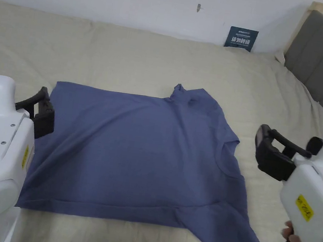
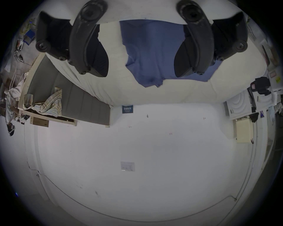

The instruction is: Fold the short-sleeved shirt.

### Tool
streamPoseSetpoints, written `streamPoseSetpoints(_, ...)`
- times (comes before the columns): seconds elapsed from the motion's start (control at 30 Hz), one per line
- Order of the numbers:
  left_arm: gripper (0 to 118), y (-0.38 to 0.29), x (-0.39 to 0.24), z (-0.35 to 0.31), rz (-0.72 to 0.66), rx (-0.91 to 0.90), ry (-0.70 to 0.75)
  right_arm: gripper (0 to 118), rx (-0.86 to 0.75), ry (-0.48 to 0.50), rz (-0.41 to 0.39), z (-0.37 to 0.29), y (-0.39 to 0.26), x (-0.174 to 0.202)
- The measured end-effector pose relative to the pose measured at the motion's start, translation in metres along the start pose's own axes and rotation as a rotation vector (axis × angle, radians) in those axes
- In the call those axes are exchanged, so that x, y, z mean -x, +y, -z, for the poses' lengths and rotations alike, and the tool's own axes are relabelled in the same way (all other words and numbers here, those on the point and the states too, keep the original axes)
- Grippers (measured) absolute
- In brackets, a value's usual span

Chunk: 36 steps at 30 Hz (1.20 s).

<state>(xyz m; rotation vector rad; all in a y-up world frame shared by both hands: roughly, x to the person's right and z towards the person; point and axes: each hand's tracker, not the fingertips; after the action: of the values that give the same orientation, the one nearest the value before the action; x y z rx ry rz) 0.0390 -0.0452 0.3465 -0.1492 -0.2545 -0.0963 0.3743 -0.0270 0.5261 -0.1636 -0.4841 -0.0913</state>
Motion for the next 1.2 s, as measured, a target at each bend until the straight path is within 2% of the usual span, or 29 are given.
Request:
streamPoseSetpoints(0.03, 57, 0.002, -0.003, -0.001, -0.002, 0.003, 0.002, 80, -0.011, 0.001, -0.001, -0.001, 0.000, 0.004)
streamPoseSetpoints(0.07, 37, 0.000, -0.003, 0.000, -0.011, -0.005, -0.004, 62, -0.033, -0.008, -0.006, -0.003, 0.000, 0.008)
streamPoseSetpoints(0.1, 19, 0.001, -0.004, -0.001, -0.022, -0.011, -0.014, 34, -0.043, -0.003, -0.005, -0.001, 0.000, 0.011)
streamPoseSetpoints(0.13, 9, 0.002, -0.004, -0.002, -0.029, -0.011, -0.022, 0, -0.055, -0.019, -0.001, -0.001, 0.000, 0.013)
streamPoseSetpoints(0.17, 7, 0.003, -0.005, -0.003, -0.031, -0.005, -0.035, 0, -0.079, -0.029, 0.022, -0.002, 0.000, 0.015)
streamPoseSetpoints(0.2, 4, 0.002, -0.006, -0.003, -0.026, -0.005, -0.036, 0, -0.052, 0.019, 0.028, -0.001, 0.003, 0.015)
streamPoseSetpoints(0.27, 0, 0.001, -0.010, -0.004, 0.012, -0.006, -0.039, 0, -0.055, 0.020, 0.045, 0.003, 0.002, 0.014)
streamPoseSetpoints(0.67, 0, 0.000, 0.001, 0.001, -0.026, 0.038, -0.083, 0, -0.029, 0.012, 0.039, 0.004, 0.001, 0.015)
streamPoseSetpoints(0.7, 3, -0.002, 0.005, 0.005, -0.040, 0.073, -0.082, 0, -0.023, 0.011, 0.037, 0.005, 0.000, 0.015)
streamPoseSetpoints(0.77, 65, -0.007, 0.014, 0.008, -0.085, 0.145, -0.064, 0, -0.011, 0.010, 0.032, 0.005, -0.001, 0.014)
streamPoseSetpoints(0.87, 112, -0.023, 0.032, 0.017, -0.139, 0.265, -0.055, 0, 0.017, 0.011, 0.029, 0.008, -0.006, 0.011)
streamPoseSetpoints(0.9, 118, -0.031, 0.038, 0.021, -0.143, 0.323, -0.038, 0, 0.026, 0.009, 0.027, 0.008, -0.007, 0.011)
streamPoseSetpoints(0.97, 118, -0.047, 0.049, 0.027, -0.155, 0.354, -0.028, 0, 0.042, 0.001, 0.015, 0.011, -0.011, 0.010)
streamPoseSetpoints(1.07, 118, -0.081, 0.057, 0.030, -0.091, 0.602, 0.009, 0, 0.070, -0.004, 0.010, 0.014, -0.016, 0.009)
streamPoseSetpoints(1.2, 118, -0.130, 0.060, 0.039, -0.007, 0.812, -0.008, 0, 0.114, -0.009, -0.002, 0.019, -0.025, 0.008)
